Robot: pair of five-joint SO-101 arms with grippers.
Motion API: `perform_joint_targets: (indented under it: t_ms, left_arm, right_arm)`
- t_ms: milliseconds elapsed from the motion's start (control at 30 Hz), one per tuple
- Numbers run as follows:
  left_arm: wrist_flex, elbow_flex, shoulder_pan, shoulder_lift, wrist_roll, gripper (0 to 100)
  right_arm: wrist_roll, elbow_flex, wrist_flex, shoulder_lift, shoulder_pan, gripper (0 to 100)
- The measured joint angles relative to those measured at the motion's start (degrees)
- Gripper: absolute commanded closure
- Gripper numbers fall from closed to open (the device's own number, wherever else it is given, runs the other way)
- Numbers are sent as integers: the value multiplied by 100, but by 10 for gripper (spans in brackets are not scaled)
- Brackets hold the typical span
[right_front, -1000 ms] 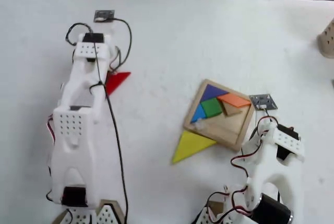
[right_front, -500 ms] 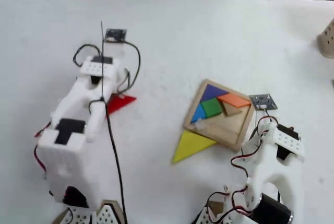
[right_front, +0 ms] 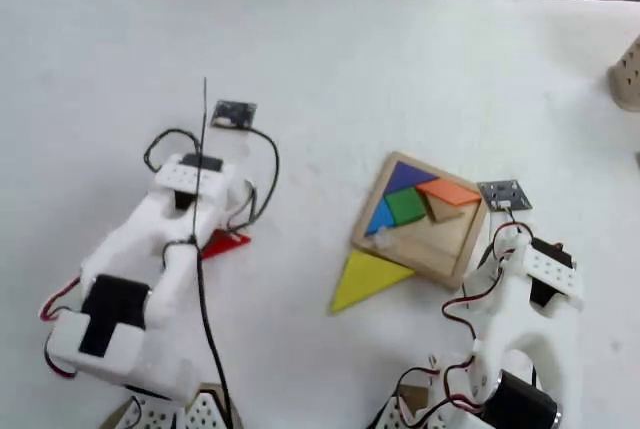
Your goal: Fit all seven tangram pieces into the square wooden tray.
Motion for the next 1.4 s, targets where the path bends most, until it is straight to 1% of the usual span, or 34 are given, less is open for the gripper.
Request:
perform_joint_targets:
  t_ms: [100, 200, 300, 400, 567, 667, 733, 833, 967, 1033, 1167, 1267, 1333, 1400]
  left_arm:
    - [26, 466, 176, -475, 0, 977]
    - [26, 774, 141, -1099, 0, 977]
    - [26, 1081, -141, -1820, 0, 974]
    - [26, 1407, -677, -2611, 0, 973]
    - [26, 1864, -2048, -3666, 0, 972]
    - [26, 1996, -2945, -3921, 0, 972]
    - [26, 2022, -3473, -3938, 18, 972]
    - [26, 2022, -4158, -3903, 0, 972]
    - [9, 2022, -5020, -3534, 9, 972]
    - [-123, 2022, -5301, -3270, 18, 972]
    - [-501, 2022, -5521, -2690, 9, 972]
    - [-554, 1960, -5547, -2312, 9, 972]
    - [-589, 1829, -5565, -2084, 53, 972]
    - [-589, 1697, -5565, -1908, 176, 972]
  right_arm:
    - [0, 0, 0, 0, 0, 981]
    - [0, 0, 0, 0, 0, 981]
    - [0, 0, 0, 0, 0, 981]
    - [0, 0, 0, 0, 0, 981]
    - [0, 0, 0, 0, -70, 981]
    - [0, 0, 26, 0, -396, 981]
    - [9, 0, 26, 0, -782, 981]
    - [9, -97, 325, 0, -1565, 981]
    - [0, -422, 730, 9, -2971, 981]
    - [0, -615, 835, 9, -3745, 981]
    - [-519, -1196, 879, 9, -5310, 981]
    - [-888, -1732, 879, 9, -6418, 977]
    - [-1073, -2101, 888, 9, -6980, 977]
    - [-1222, -2391, 888, 9, -7376, 976]
